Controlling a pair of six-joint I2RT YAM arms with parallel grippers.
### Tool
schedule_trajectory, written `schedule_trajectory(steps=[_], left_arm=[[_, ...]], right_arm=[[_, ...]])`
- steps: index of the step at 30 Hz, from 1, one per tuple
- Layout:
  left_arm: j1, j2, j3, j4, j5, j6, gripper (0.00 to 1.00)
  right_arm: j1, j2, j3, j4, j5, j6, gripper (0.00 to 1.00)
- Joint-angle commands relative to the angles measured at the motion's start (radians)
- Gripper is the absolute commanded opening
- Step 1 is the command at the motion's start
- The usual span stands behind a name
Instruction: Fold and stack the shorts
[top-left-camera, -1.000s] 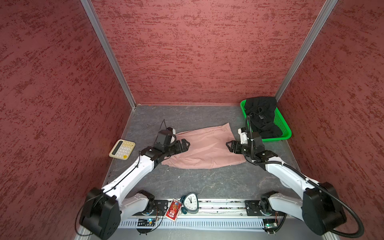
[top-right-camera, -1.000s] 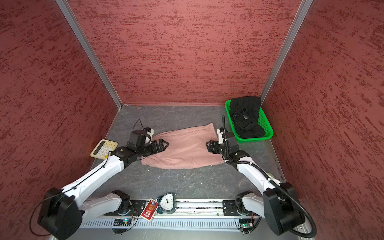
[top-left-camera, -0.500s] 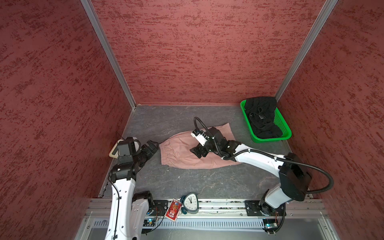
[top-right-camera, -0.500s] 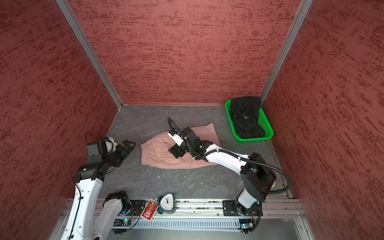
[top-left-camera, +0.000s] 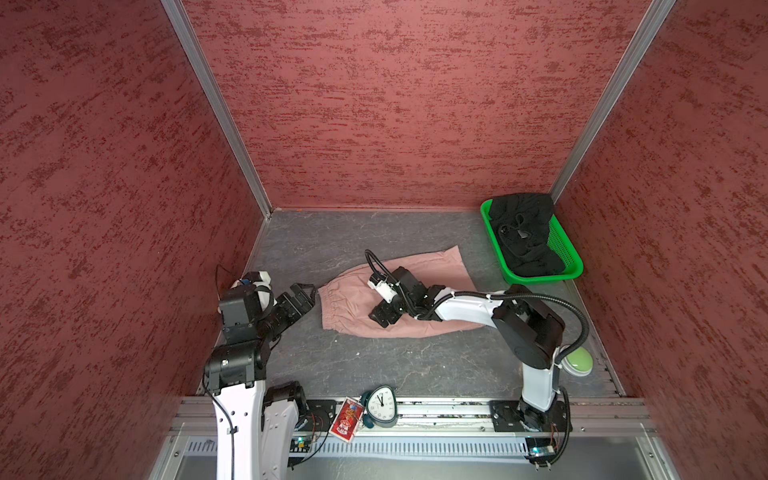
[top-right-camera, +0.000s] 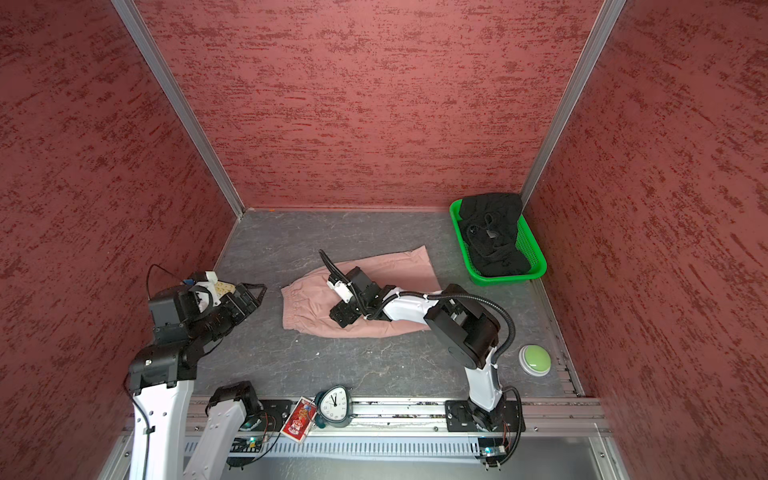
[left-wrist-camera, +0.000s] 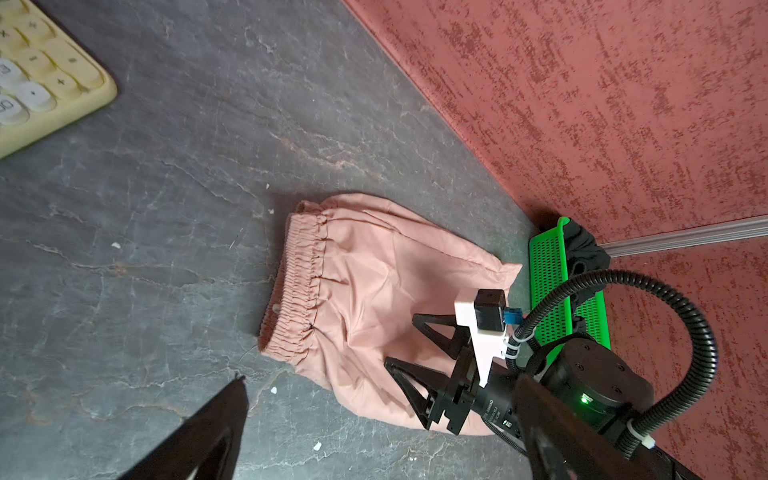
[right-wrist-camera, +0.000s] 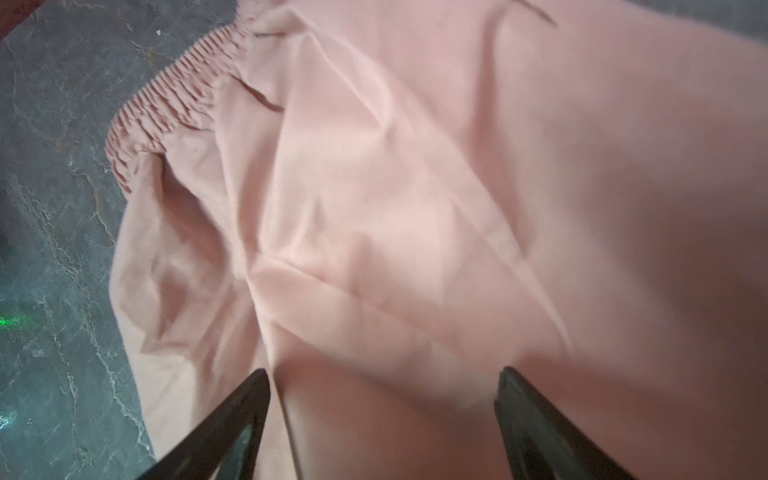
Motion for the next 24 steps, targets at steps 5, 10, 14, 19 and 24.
schedule_trajectory(steps=[5,10,14,19,24], left_arm=[[0.007,0.007,-0.007,0.012,0.013,0.016,0.99],[0.006,0.039,-0.001,0.021,0.028,0.022,0.99],[0.005,0.069,0.009,0.022,0.032,0.039,0.99],[0.008,0.076,0.059,0.007,0.018,0.063,0.99],[0.014,0.086,0.098,0.012,-0.009,0.099,1.0]], right_arm=[[-0.136,-0.06,-0.212,0.17,-0.132,0.138,0.87],[-0.185,-0.144,-0.306,0.126,-0.108,0.099,0.87],[-0.186,-0.205,-0.27,0.011,-0.068,0.029,0.87],[-0.092,-0.255,-0.163,-0.084,0.109,-0.112,0.87],[0.073,-0.199,-0.056,-0.043,0.25,-0.25,0.87]])
